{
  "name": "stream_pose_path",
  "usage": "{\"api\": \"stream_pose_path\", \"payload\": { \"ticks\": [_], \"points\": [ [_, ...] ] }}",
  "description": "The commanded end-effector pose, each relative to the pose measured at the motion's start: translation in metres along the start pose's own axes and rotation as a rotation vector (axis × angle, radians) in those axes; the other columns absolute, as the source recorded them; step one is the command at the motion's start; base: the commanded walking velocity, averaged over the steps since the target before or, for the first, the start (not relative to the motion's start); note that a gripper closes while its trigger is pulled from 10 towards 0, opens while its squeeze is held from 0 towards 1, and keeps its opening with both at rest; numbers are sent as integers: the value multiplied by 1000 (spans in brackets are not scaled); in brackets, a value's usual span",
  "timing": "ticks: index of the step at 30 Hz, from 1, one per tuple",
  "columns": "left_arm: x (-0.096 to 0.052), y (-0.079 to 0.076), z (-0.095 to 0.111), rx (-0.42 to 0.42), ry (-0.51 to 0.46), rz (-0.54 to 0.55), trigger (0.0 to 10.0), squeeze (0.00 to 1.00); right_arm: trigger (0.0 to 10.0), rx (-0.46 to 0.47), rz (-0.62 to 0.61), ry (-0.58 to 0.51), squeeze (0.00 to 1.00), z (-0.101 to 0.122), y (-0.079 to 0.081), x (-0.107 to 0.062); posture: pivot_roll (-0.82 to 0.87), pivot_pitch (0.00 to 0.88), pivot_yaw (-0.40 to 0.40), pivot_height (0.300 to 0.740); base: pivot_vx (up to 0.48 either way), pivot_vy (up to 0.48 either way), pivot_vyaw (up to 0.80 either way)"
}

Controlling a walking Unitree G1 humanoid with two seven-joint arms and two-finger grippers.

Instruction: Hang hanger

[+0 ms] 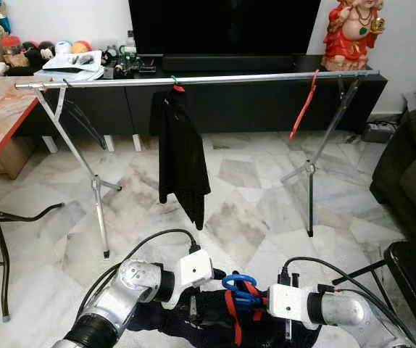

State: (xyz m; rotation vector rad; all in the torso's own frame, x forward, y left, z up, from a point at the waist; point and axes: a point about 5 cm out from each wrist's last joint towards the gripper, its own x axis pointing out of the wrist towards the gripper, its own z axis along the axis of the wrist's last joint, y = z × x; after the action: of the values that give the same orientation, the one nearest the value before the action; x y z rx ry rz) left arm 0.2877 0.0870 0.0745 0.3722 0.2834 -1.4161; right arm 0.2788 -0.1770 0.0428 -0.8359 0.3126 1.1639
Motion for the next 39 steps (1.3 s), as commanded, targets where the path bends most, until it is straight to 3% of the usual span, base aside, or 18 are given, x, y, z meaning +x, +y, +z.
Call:
{"api": "stream_pose_path", "payload": {
  "ticks": [1,2,3,4,5,39],
  "points": [
    [1,-1,-1,6,20,-15,10000,0,0,-29,-31,-49,0,9,-9,-2,-10,76,-11,740,0,0,0],
    [2,-1,-1,5,19,-16,8235,0,0,-29,-32,-50,0,10,-10,-3,-10,77,-11,740,0,0,0],
    [3,-1,-2,5,19,-16,2941,0,0,-28,-32,-53,0,10,-10,-3,-10,77,-12,740,0,0,0],
    [4,-1,-2,4,19,-16,2941,0,0,-28,-32,-54,0,10,-11,-3,-10,77,-12,740,0,0,0],
    [4,-1,-2,5,18,-15,235,0,0,-27,-33,-57,0,11,-11,-3,-10,77,-12,740,0,0,0],
    [10,1,-1,26,-13,19,0,0,0,15,-60,-75,0,10,-17,-7,-17,78,-11,740,0,0,0]
  ]
}}
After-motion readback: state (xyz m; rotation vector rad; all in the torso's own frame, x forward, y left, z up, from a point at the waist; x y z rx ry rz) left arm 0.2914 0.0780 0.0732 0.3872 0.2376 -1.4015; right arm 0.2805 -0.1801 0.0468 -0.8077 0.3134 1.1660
